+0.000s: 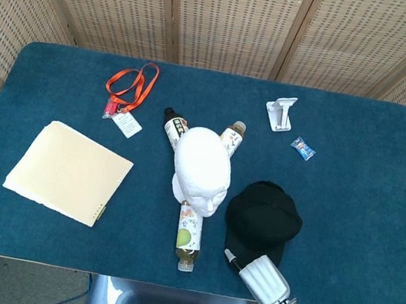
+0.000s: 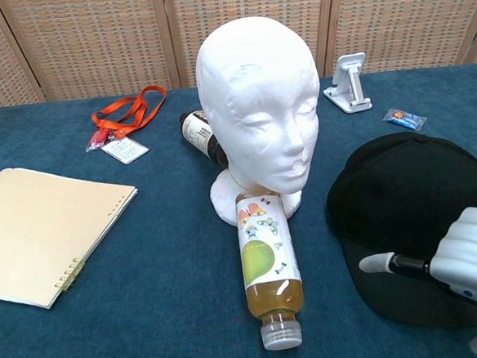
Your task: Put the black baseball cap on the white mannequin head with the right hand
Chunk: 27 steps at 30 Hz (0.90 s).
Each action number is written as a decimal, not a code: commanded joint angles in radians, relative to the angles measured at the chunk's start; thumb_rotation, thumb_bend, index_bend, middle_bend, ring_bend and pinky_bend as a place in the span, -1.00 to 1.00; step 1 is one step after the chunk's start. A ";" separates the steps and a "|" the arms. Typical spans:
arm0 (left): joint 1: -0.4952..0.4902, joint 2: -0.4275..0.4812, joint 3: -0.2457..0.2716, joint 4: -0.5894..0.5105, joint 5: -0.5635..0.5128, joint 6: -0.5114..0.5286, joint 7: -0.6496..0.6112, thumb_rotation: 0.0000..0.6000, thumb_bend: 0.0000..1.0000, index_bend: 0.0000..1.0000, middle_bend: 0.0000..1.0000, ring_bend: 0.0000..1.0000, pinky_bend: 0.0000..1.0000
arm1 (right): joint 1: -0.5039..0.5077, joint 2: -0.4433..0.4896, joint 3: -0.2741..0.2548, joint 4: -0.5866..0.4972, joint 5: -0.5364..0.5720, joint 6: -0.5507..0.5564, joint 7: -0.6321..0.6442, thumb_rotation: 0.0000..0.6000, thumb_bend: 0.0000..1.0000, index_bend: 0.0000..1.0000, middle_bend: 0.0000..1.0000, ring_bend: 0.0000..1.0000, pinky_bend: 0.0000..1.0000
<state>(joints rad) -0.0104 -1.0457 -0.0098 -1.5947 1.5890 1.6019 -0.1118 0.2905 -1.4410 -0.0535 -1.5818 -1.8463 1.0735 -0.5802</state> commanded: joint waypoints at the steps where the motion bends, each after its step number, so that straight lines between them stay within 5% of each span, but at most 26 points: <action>1: 0.000 0.000 -0.001 0.000 -0.002 -0.002 -0.002 1.00 -1.00 -1.00 -1.00 -1.00 -1.00 | 0.008 -0.020 0.005 0.020 0.012 -0.006 -0.005 1.00 -1.00 -0.62 0.95 1.00 1.00; 15: -0.003 0.006 -0.006 -0.002 -0.014 -0.009 -0.016 1.00 -1.00 -1.00 -1.00 -1.00 -1.00 | 0.027 -0.103 0.011 0.116 0.046 0.011 -0.008 1.00 -0.97 -0.59 0.95 1.00 1.00; 27: -0.004 0.006 -0.005 -0.006 -0.013 -0.011 -0.009 1.00 -1.00 -1.00 -1.00 -1.00 -1.00 | 0.021 -0.130 0.004 0.202 0.033 0.103 0.031 1.00 -0.07 -0.57 0.95 1.00 1.00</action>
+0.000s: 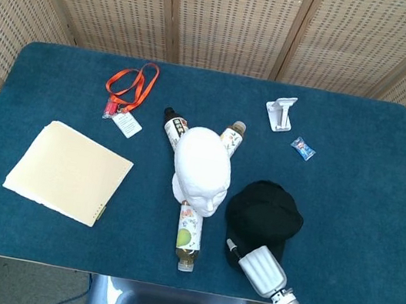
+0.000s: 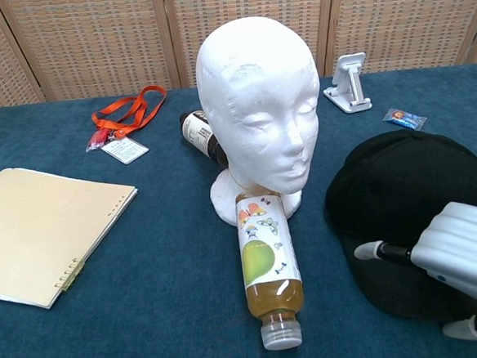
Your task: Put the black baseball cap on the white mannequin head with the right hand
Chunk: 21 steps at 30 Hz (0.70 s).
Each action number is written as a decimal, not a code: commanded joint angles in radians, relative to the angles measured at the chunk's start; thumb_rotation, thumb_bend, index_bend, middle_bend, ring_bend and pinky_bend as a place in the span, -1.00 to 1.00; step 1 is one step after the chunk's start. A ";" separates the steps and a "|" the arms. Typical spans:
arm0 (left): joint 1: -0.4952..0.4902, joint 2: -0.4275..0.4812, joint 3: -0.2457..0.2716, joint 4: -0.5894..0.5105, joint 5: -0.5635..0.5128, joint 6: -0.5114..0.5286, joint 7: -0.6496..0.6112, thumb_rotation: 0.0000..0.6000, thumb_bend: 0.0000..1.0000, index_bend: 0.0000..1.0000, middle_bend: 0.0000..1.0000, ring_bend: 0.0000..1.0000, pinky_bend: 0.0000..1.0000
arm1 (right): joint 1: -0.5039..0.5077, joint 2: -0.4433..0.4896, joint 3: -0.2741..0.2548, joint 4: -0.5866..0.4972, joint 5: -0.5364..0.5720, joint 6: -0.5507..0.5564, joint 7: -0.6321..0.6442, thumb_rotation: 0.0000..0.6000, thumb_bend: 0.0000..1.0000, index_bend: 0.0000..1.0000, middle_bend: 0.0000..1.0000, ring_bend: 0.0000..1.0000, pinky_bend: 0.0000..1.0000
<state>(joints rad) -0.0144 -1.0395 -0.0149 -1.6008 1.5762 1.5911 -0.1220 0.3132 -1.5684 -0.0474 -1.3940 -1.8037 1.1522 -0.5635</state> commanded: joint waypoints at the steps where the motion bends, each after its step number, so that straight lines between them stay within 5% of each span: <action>1: 0.000 -0.001 0.000 0.000 0.000 0.000 0.002 1.00 -1.00 -1.00 -1.00 -1.00 -1.00 | -0.003 -0.002 -0.001 0.021 -0.014 0.040 0.022 1.00 -0.04 -0.57 0.95 1.00 1.00; 21: 0.002 -0.003 0.005 -0.004 0.008 0.003 0.009 1.00 -1.00 -1.00 -1.00 -1.00 -1.00 | -0.023 0.007 0.100 0.046 0.081 0.181 0.070 1.00 0.04 -0.62 0.95 1.00 1.00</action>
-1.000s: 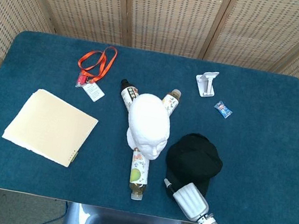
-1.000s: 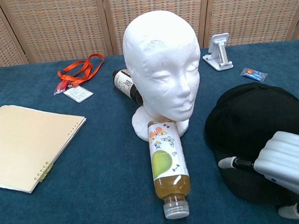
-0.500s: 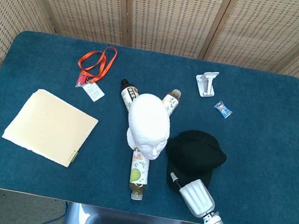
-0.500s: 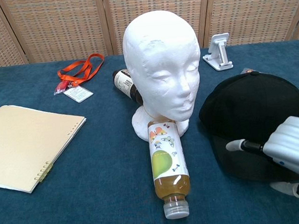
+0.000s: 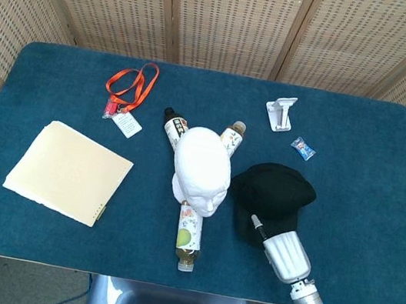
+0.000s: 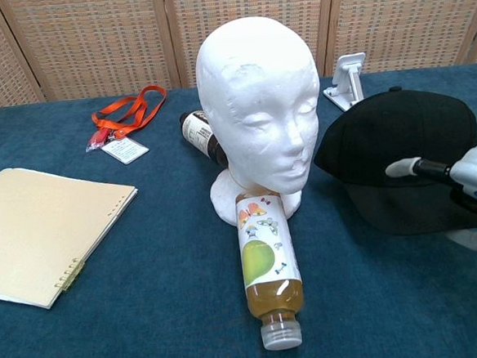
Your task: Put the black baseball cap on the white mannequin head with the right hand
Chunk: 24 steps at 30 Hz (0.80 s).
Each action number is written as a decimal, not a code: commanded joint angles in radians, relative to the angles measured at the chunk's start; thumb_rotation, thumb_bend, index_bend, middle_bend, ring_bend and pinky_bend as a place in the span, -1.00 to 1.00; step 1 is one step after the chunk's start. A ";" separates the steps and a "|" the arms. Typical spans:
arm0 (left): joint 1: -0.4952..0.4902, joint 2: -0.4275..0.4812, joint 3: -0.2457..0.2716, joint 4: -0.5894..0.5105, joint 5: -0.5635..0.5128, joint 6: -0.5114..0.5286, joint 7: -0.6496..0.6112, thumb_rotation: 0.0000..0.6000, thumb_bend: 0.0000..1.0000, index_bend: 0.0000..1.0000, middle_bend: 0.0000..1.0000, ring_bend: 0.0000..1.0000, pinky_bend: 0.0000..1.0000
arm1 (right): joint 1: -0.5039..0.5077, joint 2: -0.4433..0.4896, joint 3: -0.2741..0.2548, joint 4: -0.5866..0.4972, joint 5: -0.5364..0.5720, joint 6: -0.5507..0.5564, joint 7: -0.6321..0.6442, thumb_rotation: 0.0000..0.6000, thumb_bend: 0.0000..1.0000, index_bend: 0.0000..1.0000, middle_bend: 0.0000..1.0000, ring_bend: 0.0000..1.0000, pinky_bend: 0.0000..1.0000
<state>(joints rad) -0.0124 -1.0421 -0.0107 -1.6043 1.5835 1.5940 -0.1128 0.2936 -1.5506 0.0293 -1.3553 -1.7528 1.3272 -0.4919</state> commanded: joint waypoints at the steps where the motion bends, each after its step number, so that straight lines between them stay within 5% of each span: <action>1: 0.000 0.000 0.001 -0.001 0.002 0.000 0.000 1.00 -1.00 -1.00 -1.00 -1.00 -1.00 | -0.002 -0.015 0.029 0.011 0.041 0.004 -0.007 1.00 0.04 -0.62 0.95 1.00 1.00; 5: 0.001 0.001 0.002 -0.002 0.003 0.001 -0.002 1.00 -1.00 -1.00 -1.00 -1.00 -1.00 | 0.006 -0.050 0.060 0.034 0.075 0.003 -0.031 1.00 0.06 -0.55 0.95 1.00 1.00; 11: 0.002 0.004 0.001 0.000 0.001 0.003 -0.015 1.00 -1.00 -1.00 -1.00 -1.00 -1.00 | 0.031 -0.125 0.124 0.099 0.130 0.015 -0.054 1.00 0.50 -0.58 0.95 1.00 1.00; 20: -0.001 0.007 0.000 -0.001 -0.002 -0.004 -0.021 1.00 -1.00 -1.00 -1.00 -1.00 -1.00 | 0.070 -0.172 0.180 0.138 0.226 -0.031 -0.045 1.00 0.52 -0.58 0.96 1.00 1.00; 24: 0.000 0.008 0.000 -0.002 -0.004 -0.003 -0.024 1.00 -1.00 -1.00 -1.00 -1.00 -1.00 | 0.089 -0.185 0.201 0.156 0.259 -0.045 -0.054 1.00 0.56 -0.24 0.99 1.00 1.00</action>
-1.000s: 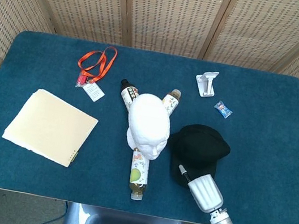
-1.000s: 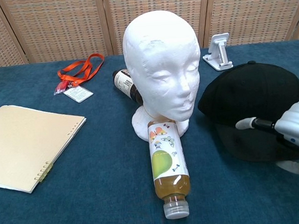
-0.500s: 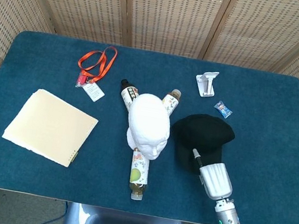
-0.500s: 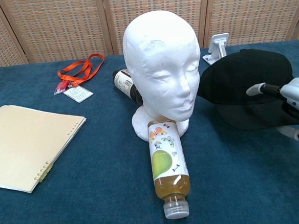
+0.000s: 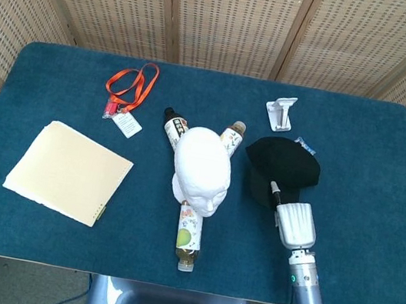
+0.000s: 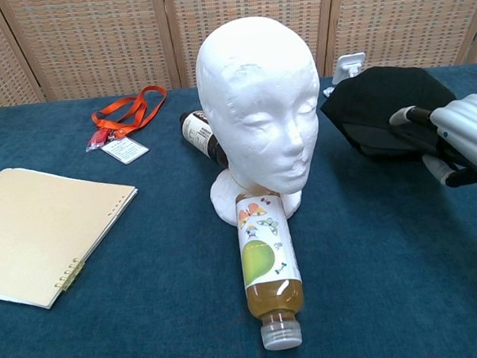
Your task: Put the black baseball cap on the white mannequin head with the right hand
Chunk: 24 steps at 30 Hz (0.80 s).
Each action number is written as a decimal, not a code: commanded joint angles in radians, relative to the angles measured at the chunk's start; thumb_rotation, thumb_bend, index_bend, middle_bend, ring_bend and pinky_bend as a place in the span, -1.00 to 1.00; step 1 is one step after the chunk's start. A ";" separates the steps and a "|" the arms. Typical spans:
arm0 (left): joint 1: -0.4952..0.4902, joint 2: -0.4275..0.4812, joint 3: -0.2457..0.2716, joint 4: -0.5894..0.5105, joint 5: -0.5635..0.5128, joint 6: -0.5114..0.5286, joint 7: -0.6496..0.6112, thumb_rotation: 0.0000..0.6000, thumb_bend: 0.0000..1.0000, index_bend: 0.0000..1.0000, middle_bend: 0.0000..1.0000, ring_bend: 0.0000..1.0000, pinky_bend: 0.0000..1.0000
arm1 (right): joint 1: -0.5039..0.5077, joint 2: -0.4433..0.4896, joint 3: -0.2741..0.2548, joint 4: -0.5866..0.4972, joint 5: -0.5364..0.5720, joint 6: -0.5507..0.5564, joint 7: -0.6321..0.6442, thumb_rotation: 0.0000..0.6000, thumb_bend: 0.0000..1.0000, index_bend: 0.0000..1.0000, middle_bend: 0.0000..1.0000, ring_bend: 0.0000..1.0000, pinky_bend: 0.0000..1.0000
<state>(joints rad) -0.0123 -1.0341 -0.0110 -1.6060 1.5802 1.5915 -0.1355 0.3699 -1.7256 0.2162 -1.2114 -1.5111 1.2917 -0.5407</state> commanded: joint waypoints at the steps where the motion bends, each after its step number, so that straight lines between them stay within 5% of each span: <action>1: 0.000 0.001 0.000 -0.001 -0.002 -0.001 -0.002 1.00 -1.00 -1.00 -1.00 -1.00 -1.00 | 0.017 -0.012 0.018 0.017 0.024 -0.010 -0.005 1.00 0.54 -0.13 0.99 1.00 1.00; 5: -0.001 0.001 -0.001 -0.001 -0.004 -0.004 -0.001 1.00 -1.00 -1.00 -1.00 -1.00 -1.00 | 0.022 -0.013 0.030 0.017 0.045 -0.001 0.005 1.00 0.24 0.36 1.00 1.00 1.00; 8: -0.002 0.001 -0.001 -0.001 -0.005 -0.007 0.000 1.00 -1.00 -1.00 -1.00 -1.00 -1.00 | 0.021 -0.007 0.035 0.005 0.053 0.010 0.016 1.00 0.19 0.53 1.00 1.00 1.00; 18: -0.001 0.002 -0.001 -0.004 -0.006 -0.006 -0.001 1.00 -1.00 -1.00 -1.00 -1.00 -1.00 | 0.027 0.047 0.070 -0.054 0.064 0.063 0.070 1.00 0.17 0.57 1.00 1.00 1.00; 24: -0.001 0.003 0.000 -0.005 -0.003 -0.005 -0.001 1.00 -1.00 -1.00 -1.00 -1.00 -1.00 | 0.045 0.096 0.141 -0.104 0.083 0.101 0.101 1.00 0.17 0.58 1.00 1.00 1.00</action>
<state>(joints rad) -0.0133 -1.0313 -0.0108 -1.6105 1.5769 1.5862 -0.1364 0.4064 -1.6460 0.3366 -1.2990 -1.4378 1.3827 -0.4473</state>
